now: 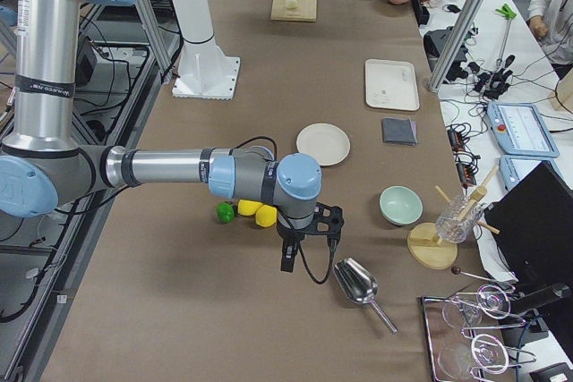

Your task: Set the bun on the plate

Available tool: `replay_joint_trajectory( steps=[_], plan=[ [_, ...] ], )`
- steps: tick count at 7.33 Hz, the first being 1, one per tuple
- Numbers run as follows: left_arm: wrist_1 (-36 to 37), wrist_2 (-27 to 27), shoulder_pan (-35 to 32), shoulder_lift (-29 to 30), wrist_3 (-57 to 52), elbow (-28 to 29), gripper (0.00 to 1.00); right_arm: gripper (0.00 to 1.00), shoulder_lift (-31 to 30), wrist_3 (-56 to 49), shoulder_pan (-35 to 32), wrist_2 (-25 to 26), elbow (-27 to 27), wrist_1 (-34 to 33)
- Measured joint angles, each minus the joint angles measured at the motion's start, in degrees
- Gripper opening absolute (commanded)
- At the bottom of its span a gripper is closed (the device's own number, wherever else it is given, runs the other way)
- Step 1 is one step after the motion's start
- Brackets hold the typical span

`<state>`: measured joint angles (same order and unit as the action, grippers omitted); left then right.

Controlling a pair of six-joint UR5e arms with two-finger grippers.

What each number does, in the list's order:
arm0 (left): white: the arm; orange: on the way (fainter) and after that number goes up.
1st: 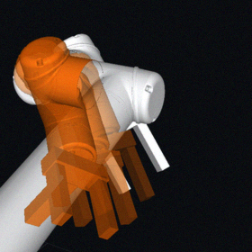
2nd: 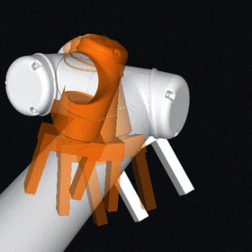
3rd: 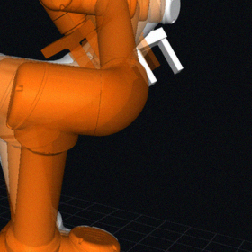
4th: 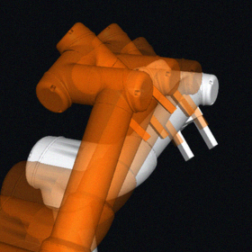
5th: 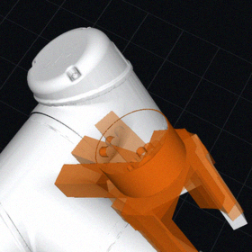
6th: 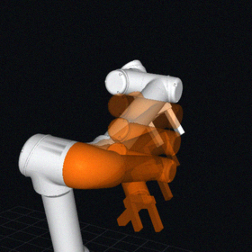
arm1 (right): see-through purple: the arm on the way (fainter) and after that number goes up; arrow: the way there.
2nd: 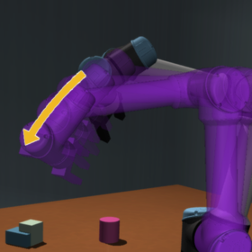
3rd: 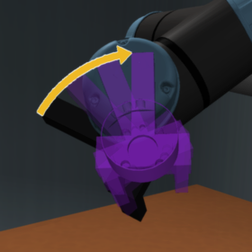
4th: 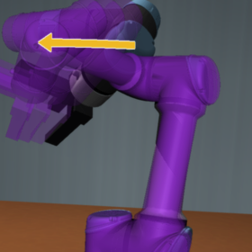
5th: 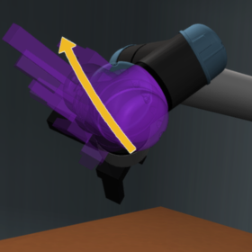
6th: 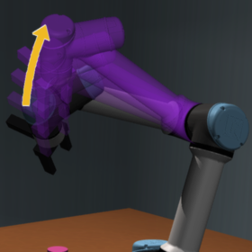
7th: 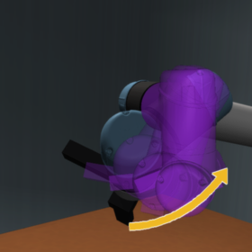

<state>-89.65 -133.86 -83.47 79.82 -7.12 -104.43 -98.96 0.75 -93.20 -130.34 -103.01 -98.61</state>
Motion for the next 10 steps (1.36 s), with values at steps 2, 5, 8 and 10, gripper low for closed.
replay_joint_trajectory(
  steps=[2,5,8,10],
  plan=[
    [-0.1,-0.3,-0.4,-0.4,0.0,-1.5,0.97,1.0,0.0,0.0,0.0,0.0,-0.3,0.0],
    [-0.6,-0.1,-0.7,0.1,0.0,-4.5,0.97,1.0,0.0,0.1,0.0,-0.1,-0.8,1.9],
    [-8.0,0.1,-3.3,3.6,0.5,-4.6,0.97,1.0,-2.4,1.0,0.0,-0.3,-1.1,21.3],
    [-14.7,-0.6,-4.6,7.1,3.4,-2.7,0.97,1.0,-2.3,4.6,0.4,-4.1,-1.1,27.3]
  ],
)
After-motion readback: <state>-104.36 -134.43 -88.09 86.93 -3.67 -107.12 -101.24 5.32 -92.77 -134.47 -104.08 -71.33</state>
